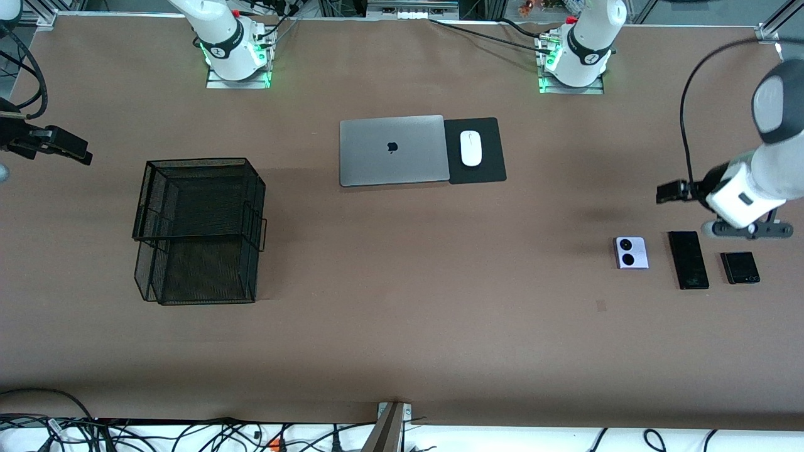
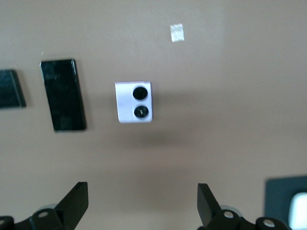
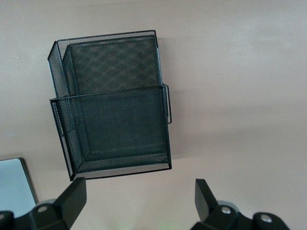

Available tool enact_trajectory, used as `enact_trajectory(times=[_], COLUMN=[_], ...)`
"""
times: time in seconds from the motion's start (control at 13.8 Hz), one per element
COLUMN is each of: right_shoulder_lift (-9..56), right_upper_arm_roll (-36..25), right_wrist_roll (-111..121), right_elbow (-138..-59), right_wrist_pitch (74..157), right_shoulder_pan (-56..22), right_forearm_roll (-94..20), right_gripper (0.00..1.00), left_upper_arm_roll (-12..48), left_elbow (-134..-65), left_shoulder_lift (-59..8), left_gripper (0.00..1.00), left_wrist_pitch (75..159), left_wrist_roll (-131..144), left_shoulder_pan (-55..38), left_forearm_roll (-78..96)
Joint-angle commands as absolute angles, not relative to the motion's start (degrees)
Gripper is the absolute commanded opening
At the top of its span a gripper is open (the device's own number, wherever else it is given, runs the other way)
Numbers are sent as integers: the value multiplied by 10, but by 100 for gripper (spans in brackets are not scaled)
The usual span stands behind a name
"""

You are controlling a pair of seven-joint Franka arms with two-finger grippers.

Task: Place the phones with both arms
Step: 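Reach the left gripper toward the white two-lens phone, then grasp the white phone with the left gripper and lift it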

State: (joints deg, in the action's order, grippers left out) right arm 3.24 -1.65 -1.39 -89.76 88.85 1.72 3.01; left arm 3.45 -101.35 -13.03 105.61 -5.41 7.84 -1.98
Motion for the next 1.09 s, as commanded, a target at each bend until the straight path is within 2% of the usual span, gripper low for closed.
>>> enact_trajectory(times=[0.0,0.15,0.44,0.58,1.02], right_shoulder_lift=[25,25,25,25,27], right_upper_arm_roll=[-9,-9,-9,-9,-9], right_wrist_roll=[-8,-8,-8,-8,-8], right_elbow=[-895,-895,-895,-895,-895], right_wrist_pitch=[884,883,884,884,884], right_shoulder_pan=[27,27,27,27,27], right_forearm_roll=[22,23,22,22,22], right_gripper=[100,100,100,100,100], left_upper_arm_roll=[37,37,38,39,42], left_elbow=[-1118,-1138,-1136,-1136,-1135], left_shoulder_lift=[-129,-181,-284,-308,-325], left_gripper=[100,100,100,100,100], left_wrist_pitch=[1215,1314,1449,1476,1479], left_wrist_roll=[-98,-136,-169,-169,-169], left_shoulder_pan=[93,114,122,121,122], left_forearm_roll=[-24,-23,-23,-22,-22])
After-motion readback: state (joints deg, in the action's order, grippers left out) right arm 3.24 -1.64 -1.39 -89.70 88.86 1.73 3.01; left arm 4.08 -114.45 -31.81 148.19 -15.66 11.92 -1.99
